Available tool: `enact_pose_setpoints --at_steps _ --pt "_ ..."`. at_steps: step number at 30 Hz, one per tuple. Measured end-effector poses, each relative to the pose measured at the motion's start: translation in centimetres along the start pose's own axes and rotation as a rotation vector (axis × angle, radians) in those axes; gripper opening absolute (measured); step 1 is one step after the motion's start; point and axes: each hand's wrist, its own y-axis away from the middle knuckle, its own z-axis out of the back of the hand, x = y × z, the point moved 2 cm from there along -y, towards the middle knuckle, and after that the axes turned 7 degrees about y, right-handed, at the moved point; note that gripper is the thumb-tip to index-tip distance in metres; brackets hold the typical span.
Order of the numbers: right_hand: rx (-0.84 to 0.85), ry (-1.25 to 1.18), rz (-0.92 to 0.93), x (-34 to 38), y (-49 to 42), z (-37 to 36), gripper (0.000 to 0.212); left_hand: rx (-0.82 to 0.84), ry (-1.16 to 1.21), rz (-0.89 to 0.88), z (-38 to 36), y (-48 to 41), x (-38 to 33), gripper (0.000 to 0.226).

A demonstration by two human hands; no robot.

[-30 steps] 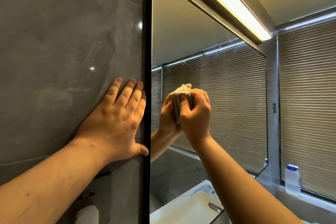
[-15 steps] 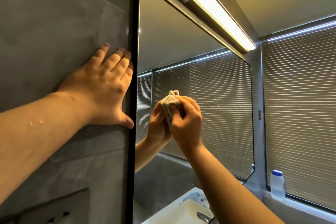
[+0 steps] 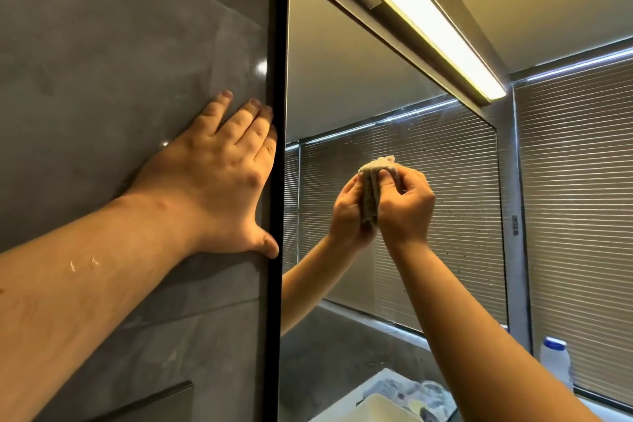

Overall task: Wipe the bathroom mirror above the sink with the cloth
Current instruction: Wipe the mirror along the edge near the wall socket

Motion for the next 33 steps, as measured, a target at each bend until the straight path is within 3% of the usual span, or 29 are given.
enact_pose_setpoints --at_steps 11,25,29,33 --pt "0.043 -0.077 0.193 7.1 3.6 -1.9 0.004 -0.004 0.005 -0.009 0.2 0.1 0.0 0.144" --pt "-0.007 0.019 -0.083 1.8 -2.4 -1.3 0.013 0.013 -0.001 -0.005 0.2 0.1 0.0 0.142" --pt "0.027 -0.003 0.047 3.2 -1.1 -1.3 0.004 0.004 -0.002 -0.002 0.3 0.1 0.0 0.142" --pt "0.077 -0.035 0.241 5.9 1.2 -1.9 0.014 -0.005 0.012 -0.001 0.3 0.1 0.0 0.143"
